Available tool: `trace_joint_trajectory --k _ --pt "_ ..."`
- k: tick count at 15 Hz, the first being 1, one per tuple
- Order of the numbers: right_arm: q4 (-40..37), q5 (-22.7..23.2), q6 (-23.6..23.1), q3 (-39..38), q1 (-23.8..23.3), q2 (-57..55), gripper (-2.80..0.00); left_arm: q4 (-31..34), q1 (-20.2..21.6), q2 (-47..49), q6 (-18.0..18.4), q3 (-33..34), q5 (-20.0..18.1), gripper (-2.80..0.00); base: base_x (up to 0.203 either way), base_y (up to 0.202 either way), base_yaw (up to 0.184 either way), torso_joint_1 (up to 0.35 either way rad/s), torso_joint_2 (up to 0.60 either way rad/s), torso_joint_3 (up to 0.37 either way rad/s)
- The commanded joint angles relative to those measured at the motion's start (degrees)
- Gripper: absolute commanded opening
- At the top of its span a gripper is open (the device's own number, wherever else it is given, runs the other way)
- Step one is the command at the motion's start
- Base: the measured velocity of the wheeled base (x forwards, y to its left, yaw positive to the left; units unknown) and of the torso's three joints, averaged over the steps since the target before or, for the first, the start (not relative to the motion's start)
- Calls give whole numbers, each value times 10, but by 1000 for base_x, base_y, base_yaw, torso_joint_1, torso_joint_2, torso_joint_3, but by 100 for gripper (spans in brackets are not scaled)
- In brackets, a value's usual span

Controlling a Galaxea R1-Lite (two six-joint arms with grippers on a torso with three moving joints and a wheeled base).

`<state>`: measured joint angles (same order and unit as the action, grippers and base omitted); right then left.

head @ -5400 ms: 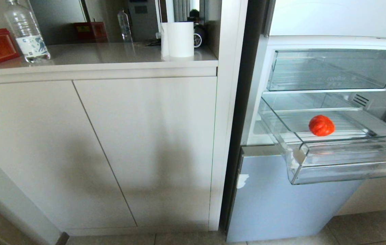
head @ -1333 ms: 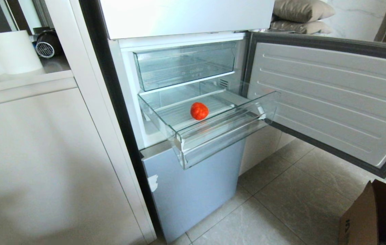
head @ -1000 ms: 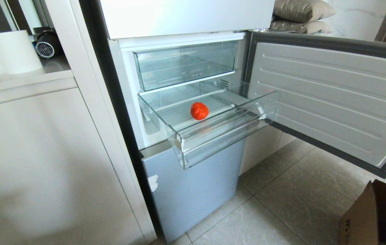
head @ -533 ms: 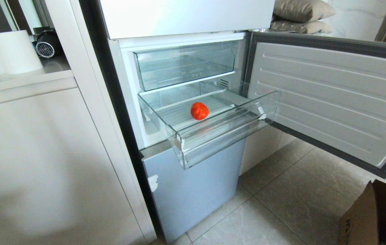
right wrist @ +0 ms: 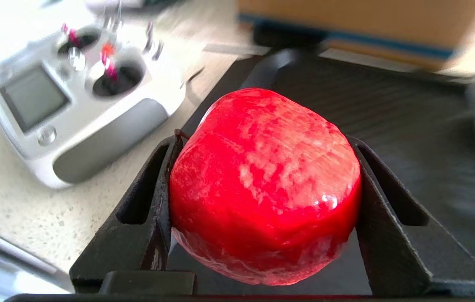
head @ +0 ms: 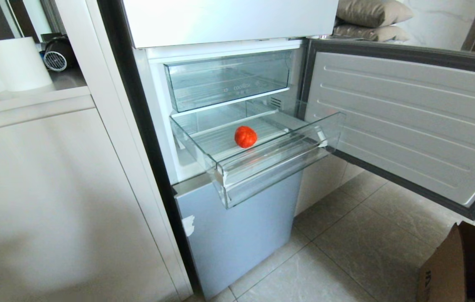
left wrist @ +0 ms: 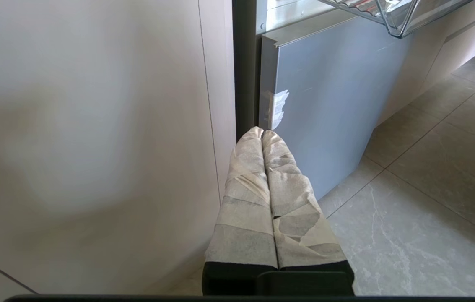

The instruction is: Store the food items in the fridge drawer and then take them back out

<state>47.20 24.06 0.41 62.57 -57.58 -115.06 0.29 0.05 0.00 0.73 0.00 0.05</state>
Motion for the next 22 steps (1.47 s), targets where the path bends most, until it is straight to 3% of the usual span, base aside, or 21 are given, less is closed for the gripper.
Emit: trace_joint_trajectory --k 1,4,7,9,12,14,16,22 --pt "-11 -4 0 -43 -19 103 -280 0 0 1 0 0 0 -280 0 0 0 0 0 0" --pt "-60 -4 2 -133 -47 254 -280 0 0 1 0 0 0 -280 0 0 0 0 0 0" --pt "-85 13 11 -237 -46 415 -280 0 0 1 1 0 0 -280 0 0 0 0 0 0" --pt "-91 25 9 -310 -1 503 -280 0 0 1 0 0 0 -280 0 0 0 0 0 0" --pt "-96 34 -10 -406 119 604 -280 0 0 1 0 0 0 -280 0 0 0 0 0 0" --pt "-94 38 -49 -466 157 643 -280 0 0 1 1 0 0 -280 0 0 0 0 0 0" --pt "-87 40 -86 -511 164 660 -280 0 0 1 0 0 0 -280 0 0 0 0 0 0" --pt "-25 38 -90 -571 166 668 -280 0 0 1 0 0 0 -280 0 0 0 0 0 0"
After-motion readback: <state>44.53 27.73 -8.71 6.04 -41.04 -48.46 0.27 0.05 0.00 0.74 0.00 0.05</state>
